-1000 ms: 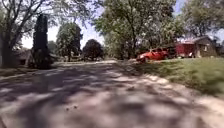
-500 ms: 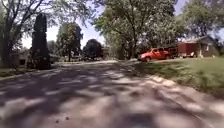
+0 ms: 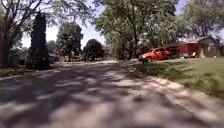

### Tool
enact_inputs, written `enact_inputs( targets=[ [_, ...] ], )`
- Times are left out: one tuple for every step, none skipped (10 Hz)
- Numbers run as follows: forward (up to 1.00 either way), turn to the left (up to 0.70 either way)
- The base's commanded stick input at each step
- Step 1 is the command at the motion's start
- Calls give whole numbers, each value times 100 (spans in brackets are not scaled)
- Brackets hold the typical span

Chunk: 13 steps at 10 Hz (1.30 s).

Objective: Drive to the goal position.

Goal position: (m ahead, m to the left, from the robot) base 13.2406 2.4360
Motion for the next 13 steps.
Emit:
enact_inputs(
  targets=[
    [50,0],
    [50,0],
    [50,0],
    [50,0],
    [50,0],
    [50,0],
    [50,29],
    [50,50],
    [50,50],
    [50,18],
    [50,0],
    [50,0],
    [50,0]
  ],
)
